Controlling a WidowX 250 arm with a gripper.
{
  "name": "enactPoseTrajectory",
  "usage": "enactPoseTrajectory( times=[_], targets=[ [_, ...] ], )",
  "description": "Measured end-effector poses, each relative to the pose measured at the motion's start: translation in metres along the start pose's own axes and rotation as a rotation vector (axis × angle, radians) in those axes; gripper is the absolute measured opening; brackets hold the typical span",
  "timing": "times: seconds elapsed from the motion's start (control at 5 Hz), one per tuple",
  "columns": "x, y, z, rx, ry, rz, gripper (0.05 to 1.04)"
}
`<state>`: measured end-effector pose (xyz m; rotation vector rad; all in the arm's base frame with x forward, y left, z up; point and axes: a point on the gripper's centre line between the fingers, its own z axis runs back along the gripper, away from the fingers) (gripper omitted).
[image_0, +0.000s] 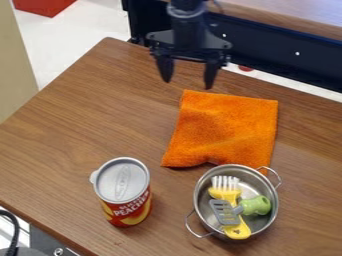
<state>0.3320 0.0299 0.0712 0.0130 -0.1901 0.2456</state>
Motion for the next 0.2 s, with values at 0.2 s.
enactPoseTrajectory(
  times=[0.2],
  targets=[
    [-0.0075,0.0274,0.0098,-0.008,-0.014,-0.057,0.998]
  ],
)
